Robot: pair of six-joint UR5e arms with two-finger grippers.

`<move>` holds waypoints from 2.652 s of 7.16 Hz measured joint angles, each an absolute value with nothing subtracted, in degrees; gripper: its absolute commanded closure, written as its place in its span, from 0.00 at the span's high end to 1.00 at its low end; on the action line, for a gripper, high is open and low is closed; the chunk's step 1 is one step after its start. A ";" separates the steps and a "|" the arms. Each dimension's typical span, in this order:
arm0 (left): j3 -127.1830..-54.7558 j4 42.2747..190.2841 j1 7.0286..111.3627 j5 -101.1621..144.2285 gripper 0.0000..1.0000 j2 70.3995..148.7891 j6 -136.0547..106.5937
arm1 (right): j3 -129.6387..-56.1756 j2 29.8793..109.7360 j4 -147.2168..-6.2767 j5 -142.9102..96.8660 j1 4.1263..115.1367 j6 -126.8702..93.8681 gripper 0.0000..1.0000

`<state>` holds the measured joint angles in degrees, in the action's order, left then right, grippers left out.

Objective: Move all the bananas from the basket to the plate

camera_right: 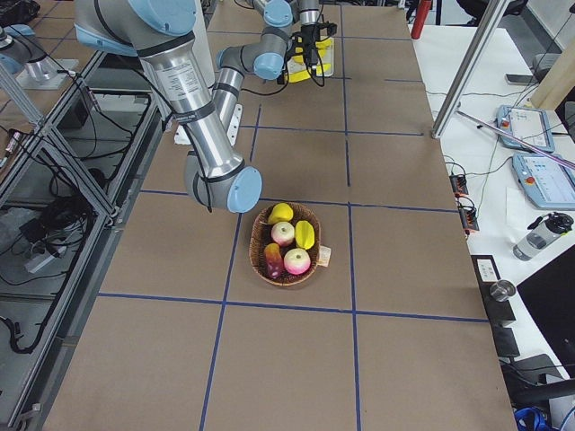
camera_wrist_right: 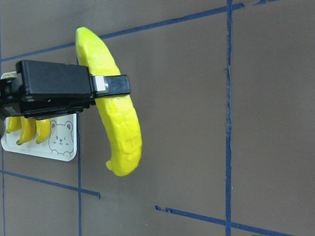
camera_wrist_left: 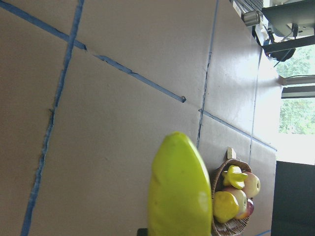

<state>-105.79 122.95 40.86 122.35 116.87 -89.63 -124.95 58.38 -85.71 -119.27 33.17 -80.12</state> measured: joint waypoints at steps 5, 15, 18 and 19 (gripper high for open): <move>-104.19 117.55 49.24 128.80 0.00 94.62 -76.49 | -125.64 65.01 -85.86 -117.09 42.20 -76.67 1.00; -100.25 117.25 56.13 126.27 0.99 93.46 -60.27 | -118.60 78.72 -88.42 -121.67 60.96 -39.16 1.00; -99.66 107.58 69.97 128.65 0.99 91.30 -28.61 | -103.65 82.24 -89.16 -135.56 79.81 -8.59 1.00; -99.53 101.23 75.43 129.13 0.99 91.07 -18.17 | -98.53 84.01 -89.07 -137.32 85.03 2.58 1.00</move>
